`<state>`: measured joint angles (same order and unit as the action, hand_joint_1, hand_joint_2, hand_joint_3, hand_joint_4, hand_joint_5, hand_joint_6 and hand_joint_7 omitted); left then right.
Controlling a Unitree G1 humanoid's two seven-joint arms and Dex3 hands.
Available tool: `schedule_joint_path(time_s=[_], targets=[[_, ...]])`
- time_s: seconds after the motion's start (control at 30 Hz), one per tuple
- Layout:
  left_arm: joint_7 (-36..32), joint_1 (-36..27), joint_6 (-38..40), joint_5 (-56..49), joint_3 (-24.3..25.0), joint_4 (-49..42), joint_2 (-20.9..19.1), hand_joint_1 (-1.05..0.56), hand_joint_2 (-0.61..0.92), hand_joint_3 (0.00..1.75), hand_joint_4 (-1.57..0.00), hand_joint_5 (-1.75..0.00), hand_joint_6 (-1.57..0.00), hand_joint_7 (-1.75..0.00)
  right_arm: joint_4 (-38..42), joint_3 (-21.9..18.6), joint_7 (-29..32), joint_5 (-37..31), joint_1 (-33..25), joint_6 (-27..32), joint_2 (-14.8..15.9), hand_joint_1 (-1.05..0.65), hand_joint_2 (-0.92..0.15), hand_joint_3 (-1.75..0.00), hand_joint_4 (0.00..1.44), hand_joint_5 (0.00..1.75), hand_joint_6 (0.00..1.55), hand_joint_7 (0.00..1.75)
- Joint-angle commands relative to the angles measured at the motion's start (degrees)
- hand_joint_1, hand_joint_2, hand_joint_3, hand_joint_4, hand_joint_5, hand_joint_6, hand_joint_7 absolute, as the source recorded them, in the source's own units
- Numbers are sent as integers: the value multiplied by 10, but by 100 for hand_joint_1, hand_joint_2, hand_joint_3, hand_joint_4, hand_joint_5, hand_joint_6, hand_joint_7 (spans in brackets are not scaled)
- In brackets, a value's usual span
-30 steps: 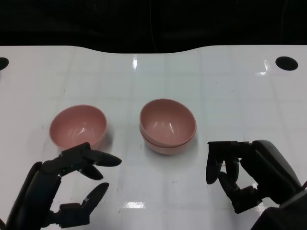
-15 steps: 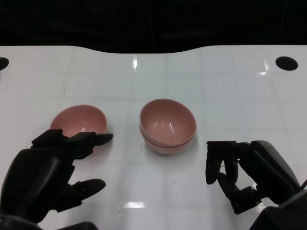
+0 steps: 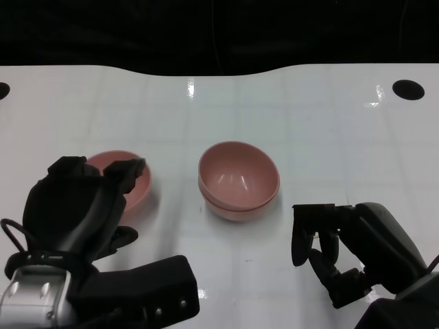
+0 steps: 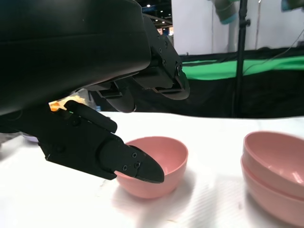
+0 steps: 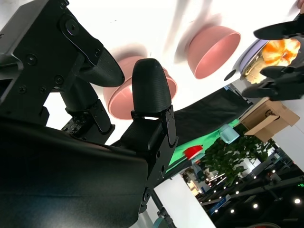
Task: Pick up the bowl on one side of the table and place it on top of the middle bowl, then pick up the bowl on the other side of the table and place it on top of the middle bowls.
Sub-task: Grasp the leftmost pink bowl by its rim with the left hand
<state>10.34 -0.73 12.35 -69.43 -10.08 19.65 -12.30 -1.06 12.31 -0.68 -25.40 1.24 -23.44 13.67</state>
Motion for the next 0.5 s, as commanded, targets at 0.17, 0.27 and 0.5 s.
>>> schedule_joint_path(time_s=[0.17, 0.27, 0.5], targets=[[54, 49, 61, -40, -31, -52, -6, -55, 92, 1, -43, -32, -45, 0, -2, -2, 4, -1, -4, -2, 4, -7, -12, -164, 95, 175, 82, 156], [57, 71, 74, -48, -47, -92, -11, -56, 91, 1, -51, -27, -47, -1, -3, -3, 2, 1, -4, -1, 4, -7, -12, -164, 95, 175, 82, 156], [7, 113, 78, -47, -77, -208, -25, -60, 91, 1, -57, -22, -51, -2, -5, -1, 3, -6, -5, -1, 5, -7, -11, -164, 95, 175, 82, 156]])
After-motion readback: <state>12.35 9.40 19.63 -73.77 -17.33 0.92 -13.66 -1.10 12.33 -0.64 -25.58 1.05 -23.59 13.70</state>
